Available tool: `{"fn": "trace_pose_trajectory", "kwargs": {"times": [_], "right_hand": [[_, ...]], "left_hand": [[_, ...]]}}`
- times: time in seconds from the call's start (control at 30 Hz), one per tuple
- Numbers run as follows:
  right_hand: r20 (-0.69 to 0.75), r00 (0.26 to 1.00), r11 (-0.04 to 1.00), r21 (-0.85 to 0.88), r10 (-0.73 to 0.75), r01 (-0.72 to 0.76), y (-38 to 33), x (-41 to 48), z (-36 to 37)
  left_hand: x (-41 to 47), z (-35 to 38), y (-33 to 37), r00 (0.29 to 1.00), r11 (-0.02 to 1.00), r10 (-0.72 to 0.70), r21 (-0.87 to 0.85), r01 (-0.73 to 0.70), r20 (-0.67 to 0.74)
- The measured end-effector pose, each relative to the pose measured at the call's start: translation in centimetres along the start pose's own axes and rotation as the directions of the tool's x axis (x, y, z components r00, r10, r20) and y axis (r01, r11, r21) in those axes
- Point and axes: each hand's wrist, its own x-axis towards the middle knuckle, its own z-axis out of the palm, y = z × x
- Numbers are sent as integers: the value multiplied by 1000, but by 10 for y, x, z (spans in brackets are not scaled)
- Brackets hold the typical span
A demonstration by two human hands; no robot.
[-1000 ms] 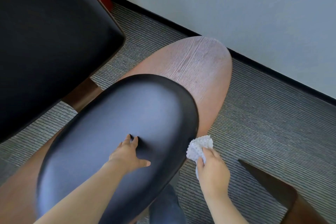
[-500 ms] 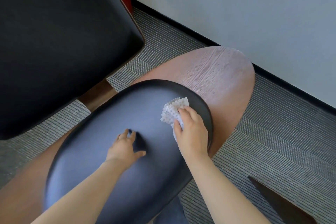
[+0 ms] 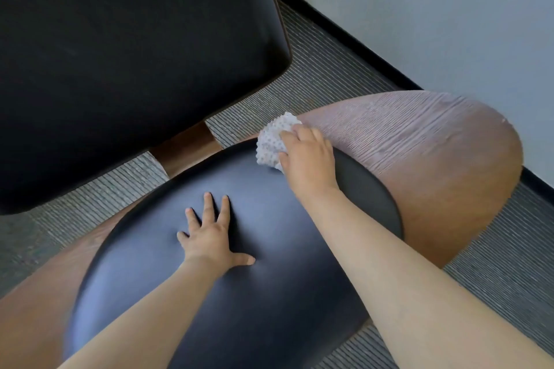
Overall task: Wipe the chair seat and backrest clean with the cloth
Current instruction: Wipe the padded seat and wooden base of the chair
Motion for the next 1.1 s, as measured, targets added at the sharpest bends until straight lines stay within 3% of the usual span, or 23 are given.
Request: {"fn": "trace_pose_trajectory", "kwargs": {"times": [0.1,0.2,0.3,0.47,1.1], "right_hand": [[179,982,990,-133,64,-40,0,14,18],[142,989,997,-75,38,-28,-5,18,26],[101,992,996,-24,-78,81,-16,24,30],[302,952,996,-51,-55,74,-15,33,47],[180,979,993,-79,100,-87,29,-1,23]], "left_hand": [[1,1,1,1000,1000,-7,7,7,-5],[2,3,2,1000,999,-17,33,17,-10],[4,6,4,1000,999,-23,45,23,-7],[4,7,4,1000,996,-29,81,30,-13],[2,5,3,999,996,-28,88,30,-18]]}}
